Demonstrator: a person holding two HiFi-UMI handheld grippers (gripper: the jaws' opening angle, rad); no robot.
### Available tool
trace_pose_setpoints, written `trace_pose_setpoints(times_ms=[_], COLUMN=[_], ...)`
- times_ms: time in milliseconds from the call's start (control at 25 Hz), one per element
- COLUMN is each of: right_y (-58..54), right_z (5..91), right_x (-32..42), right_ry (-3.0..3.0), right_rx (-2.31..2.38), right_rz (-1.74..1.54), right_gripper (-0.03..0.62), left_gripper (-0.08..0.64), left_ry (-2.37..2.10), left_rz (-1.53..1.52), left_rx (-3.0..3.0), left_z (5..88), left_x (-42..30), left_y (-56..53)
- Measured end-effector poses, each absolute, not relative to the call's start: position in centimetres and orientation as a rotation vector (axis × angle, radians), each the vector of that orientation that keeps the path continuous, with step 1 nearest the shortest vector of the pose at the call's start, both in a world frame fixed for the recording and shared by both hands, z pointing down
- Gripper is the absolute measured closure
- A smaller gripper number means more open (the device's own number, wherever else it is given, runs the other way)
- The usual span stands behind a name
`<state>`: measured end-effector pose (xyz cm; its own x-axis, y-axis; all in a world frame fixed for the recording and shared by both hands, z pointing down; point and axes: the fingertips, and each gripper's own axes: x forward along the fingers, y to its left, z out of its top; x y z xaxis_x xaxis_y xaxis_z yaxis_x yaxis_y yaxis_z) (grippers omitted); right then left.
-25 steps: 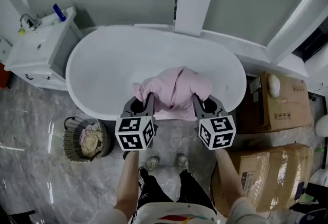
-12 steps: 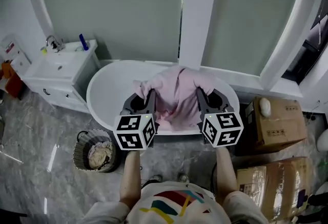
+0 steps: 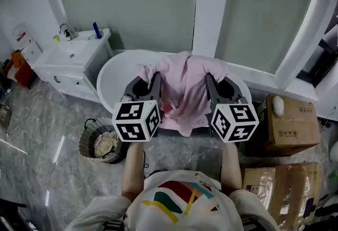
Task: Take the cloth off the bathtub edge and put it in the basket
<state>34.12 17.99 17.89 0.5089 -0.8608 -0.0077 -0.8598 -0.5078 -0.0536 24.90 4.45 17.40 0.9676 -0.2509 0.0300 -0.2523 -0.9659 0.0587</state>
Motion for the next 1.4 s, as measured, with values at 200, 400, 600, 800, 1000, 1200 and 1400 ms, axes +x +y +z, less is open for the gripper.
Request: trace_pose_setpoints(times_ms=[200, 400, 600, 800, 1000, 1200, 1400], right_y=[18.1, 18.1, 16.9, 14.1, 9.0, 3.1, -3.6], right_z=[17.5, 17.9, 18.9, 19.8, 20.7, 20.9, 21.0], right_x=[33.6, 34.1, 33.5, 32.0, 29.5, 24.6, 18.9], right_ry=[1.584, 1.617, 1.694, 1.836, 2.001, 2.112, 2.216], right_rx=[-2.664, -2.640, -2.595, -2.506, -2.356, -2.239, -2.114], right_rz=[-0.001, -0.008, -0.017, -0.031, -0.073, -0.060, -0.091], right_gripper=[0.532, 0.532, 0.532, 0.532, 0.532, 0.532, 0.532], left_gripper=[0.486, 0.486, 0.486, 0.486, 0.486, 0.486, 0.486], left_ry=[-0.443, -0.481, -0.565, -0.712, -0.883, -1.033, -1.180], left_rz=[-0.001, 0.008, 0.019, 0.031, 0.052, 0.055, 0.034], left_rx=[3.047, 3.041, 3.014, 2.967, 2.934, 2.894, 2.818], left_z=[17.1, 17.6, 18.8, 20.2, 20.9, 21.0, 20.8], left_x=[24.1, 24.2, 23.2, 20.6, 16.7, 11.2, 5.0], left_y=[4.7, 5.0, 4.2, 2.4, -1.2, -6.1, -12.0])
